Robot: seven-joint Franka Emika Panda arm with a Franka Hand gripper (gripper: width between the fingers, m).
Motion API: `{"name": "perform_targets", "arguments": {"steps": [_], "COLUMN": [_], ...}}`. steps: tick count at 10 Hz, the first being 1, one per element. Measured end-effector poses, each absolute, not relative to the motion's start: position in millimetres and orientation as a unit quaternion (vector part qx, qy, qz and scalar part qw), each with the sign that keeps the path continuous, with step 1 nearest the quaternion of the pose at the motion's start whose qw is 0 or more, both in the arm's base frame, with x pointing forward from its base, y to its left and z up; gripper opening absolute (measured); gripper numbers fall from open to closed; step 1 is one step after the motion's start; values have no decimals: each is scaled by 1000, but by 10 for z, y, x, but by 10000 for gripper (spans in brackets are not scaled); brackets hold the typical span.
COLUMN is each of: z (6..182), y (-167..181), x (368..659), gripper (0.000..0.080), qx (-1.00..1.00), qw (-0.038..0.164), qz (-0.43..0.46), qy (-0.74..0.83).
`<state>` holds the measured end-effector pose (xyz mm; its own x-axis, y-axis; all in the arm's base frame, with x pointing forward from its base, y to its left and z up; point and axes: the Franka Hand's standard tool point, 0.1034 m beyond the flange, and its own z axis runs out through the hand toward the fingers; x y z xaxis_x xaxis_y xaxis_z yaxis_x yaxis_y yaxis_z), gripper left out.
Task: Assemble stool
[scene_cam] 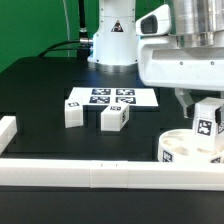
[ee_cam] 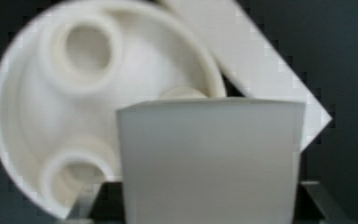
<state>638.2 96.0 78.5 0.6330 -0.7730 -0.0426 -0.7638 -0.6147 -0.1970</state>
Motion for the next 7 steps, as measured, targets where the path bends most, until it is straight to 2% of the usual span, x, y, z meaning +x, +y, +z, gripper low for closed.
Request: {"name": "perform_targets", "arguments": {"steps": [7], "z": [772], "y": [989], "x": [6375], "gripper": [340], "qx": [-786], "qw": [131], "qz": [18], "qy": [604]}}
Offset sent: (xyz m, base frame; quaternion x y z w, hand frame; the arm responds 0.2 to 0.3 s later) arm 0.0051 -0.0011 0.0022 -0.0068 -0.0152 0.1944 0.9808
